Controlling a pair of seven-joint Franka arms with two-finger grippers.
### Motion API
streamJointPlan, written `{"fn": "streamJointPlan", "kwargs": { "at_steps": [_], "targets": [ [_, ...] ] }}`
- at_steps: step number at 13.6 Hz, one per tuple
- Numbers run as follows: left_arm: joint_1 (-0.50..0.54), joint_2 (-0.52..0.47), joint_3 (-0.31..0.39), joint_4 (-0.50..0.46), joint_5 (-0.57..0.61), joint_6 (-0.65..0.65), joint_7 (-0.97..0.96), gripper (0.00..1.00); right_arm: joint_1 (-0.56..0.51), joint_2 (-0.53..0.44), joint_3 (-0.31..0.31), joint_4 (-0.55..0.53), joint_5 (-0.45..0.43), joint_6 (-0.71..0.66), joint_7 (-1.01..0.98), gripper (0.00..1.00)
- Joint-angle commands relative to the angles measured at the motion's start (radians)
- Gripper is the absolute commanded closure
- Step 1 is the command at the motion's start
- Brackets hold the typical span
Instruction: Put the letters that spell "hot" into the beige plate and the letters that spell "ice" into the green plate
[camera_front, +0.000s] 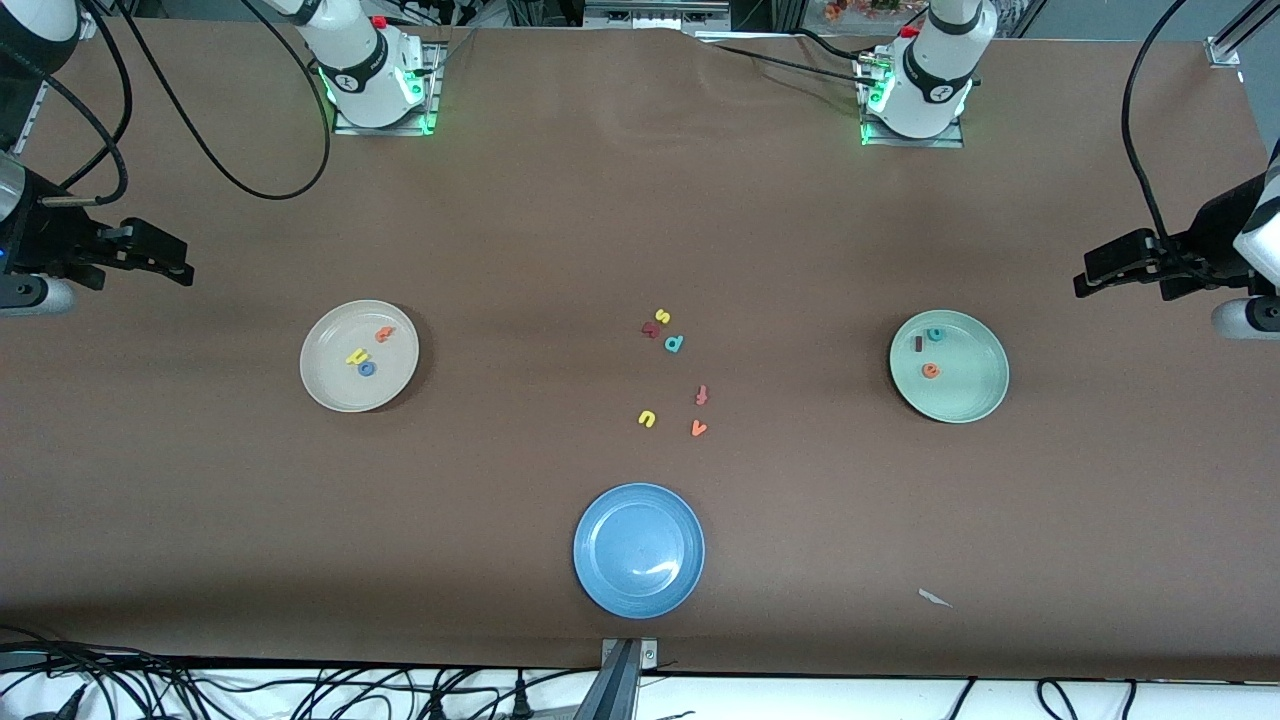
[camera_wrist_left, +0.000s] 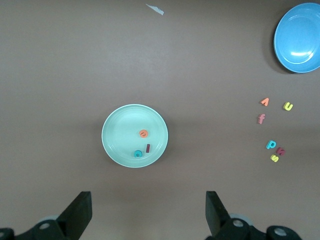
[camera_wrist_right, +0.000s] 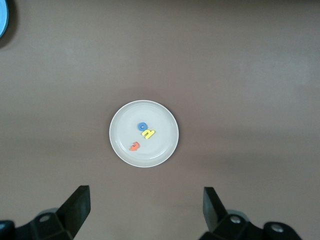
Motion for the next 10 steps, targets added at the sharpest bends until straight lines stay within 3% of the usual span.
{"fn": "streamJointPlan", "kwargs": {
  "at_steps": [1,10],
  "targets": [
    [-0.004,-0.016,-0.005,-0.036,0.024,0.017,0.023,0.01,-0.004,0.013,0.001,0.027,-0.005,-0.011,0.002,0.0],
    [0.001,-0.021,-0.004,-0.036,0.095,0.014,0.04,0.0,-0.005,0.013,0.001,0.027,-0.005,-0.011,0.003,0.0]
  ]
}}
